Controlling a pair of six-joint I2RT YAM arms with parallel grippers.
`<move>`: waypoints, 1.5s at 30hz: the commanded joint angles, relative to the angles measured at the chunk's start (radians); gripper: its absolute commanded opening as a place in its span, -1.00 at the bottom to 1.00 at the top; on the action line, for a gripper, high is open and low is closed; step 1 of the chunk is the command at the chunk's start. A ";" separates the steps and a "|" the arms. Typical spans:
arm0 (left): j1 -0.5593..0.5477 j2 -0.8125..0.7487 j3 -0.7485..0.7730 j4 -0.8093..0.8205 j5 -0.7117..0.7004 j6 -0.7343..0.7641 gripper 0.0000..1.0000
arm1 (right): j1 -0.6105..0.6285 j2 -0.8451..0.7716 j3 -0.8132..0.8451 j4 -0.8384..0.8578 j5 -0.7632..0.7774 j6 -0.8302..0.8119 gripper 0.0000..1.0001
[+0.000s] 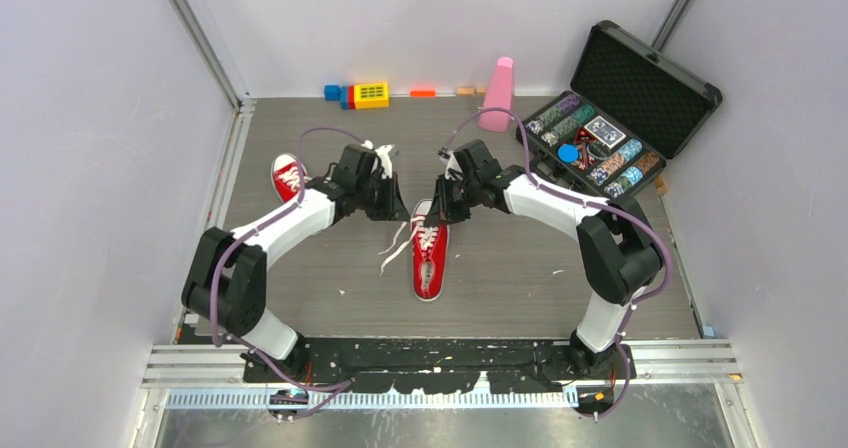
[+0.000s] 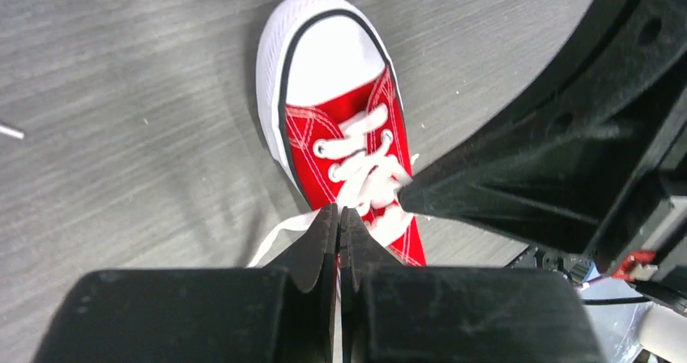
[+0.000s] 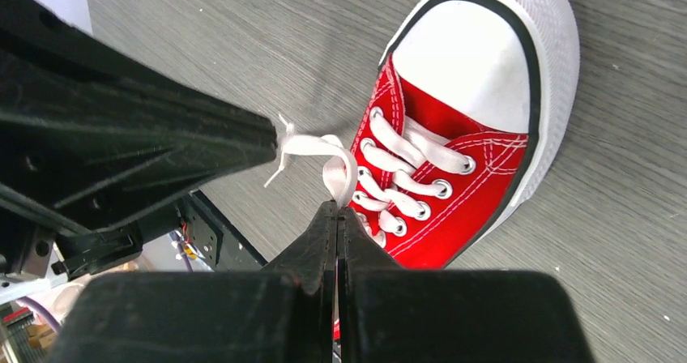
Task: Tie the shoes
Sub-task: Wrap the shoelace around the shoelace.
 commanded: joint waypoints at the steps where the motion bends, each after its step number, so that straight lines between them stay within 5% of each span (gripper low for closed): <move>1: 0.020 0.094 0.074 -0.037 0.031 0.075 -1.00 | 0.001 0.019 0.050 -0.022 0.031 -0.015 -0.99; 9: 0.029 0.177 0.118 -0.047 0.044 0.117 -1.00 | 0.001 0.030 0.076 -0.061 0.087 -0.050 -0.56; 15: 0.029 0.162 0.095 -0.010 0.064 0.147 -1.00 | 0.004 0.016 0.127 -0.133 0.150 -0.095 -0.02; 20: 0.029 0.157 0.079 0.022 0.080 0.158 -1.00 | 0.024 0.009 0.190 -0.217 0.205 -0.143 -0.04; 26: 0.029 0.152 0.067 0.043 0.101 0.156 -1.00 | 0.053 0.027 0.209 -0.257 0.202 -0.166 -0.43; 45: 0.029 0.146 0.032 0.072 0.128 0.158 -1.00 | 0.071 0.109 0.181 -0.178 0.148 -0.129 -0.26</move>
